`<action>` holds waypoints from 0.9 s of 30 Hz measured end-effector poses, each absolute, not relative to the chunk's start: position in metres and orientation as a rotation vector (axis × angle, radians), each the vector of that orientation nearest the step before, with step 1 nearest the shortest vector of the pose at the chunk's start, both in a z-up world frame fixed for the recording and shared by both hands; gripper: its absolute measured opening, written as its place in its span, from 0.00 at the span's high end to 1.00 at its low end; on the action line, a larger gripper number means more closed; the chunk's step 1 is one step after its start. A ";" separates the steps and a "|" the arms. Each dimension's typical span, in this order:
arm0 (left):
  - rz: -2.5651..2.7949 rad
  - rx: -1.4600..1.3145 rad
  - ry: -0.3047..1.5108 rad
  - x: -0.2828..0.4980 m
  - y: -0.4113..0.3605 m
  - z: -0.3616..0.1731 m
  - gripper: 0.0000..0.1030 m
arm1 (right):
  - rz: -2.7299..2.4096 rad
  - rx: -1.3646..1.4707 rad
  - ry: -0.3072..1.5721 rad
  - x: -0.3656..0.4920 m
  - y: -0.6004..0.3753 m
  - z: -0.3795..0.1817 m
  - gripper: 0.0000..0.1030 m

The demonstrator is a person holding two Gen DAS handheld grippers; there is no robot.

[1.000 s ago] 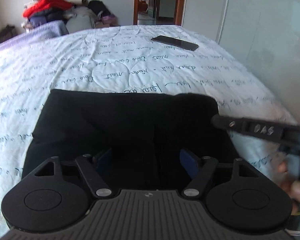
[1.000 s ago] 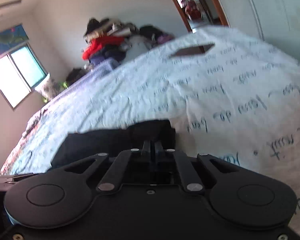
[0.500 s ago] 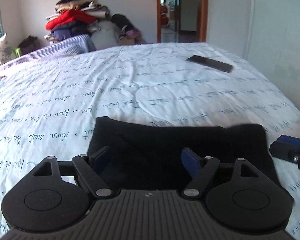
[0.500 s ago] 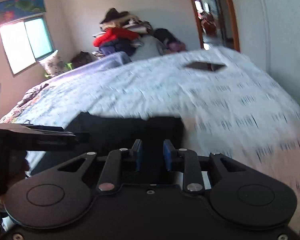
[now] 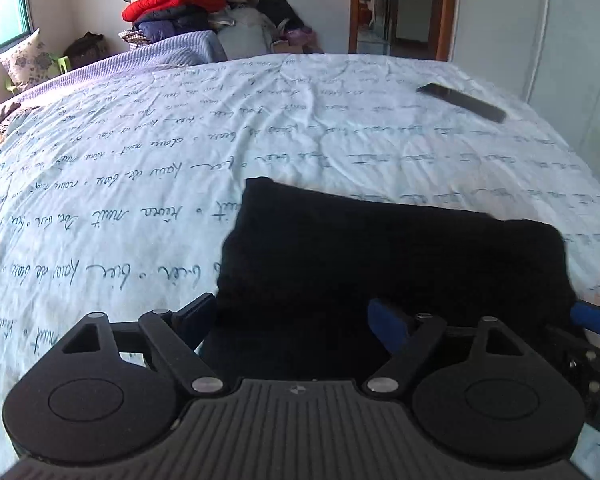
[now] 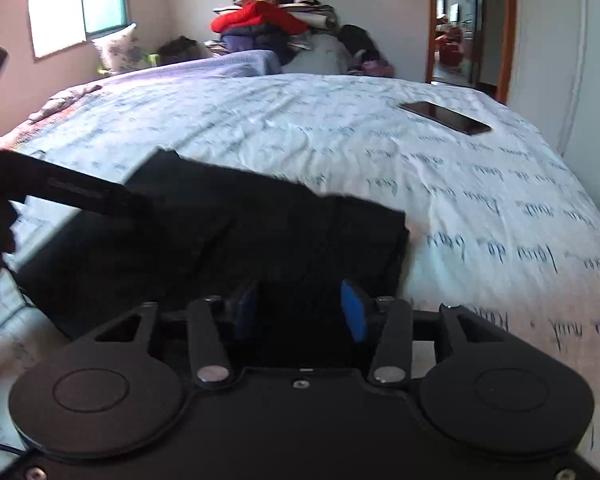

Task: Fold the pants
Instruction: 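Release the leg end and lift both tools off the folded pants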

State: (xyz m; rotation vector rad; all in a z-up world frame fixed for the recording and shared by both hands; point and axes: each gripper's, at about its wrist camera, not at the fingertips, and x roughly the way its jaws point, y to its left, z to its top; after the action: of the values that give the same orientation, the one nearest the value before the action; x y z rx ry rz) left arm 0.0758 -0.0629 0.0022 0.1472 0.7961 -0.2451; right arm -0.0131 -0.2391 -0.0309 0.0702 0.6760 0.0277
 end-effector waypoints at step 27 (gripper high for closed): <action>-0.130 0.202 0.850 -0.039 -0.019 -0.008 0.13 | -0.094 0.245 0.654 -0.127 -0.157 0.006 0.10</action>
State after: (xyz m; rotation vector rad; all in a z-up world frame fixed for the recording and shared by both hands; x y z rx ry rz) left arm -0.0391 -0.0189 -0.0081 0.2023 0.8503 -0.1295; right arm -0.1267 -0.1567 0.0063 0.2451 0.6543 -0.0937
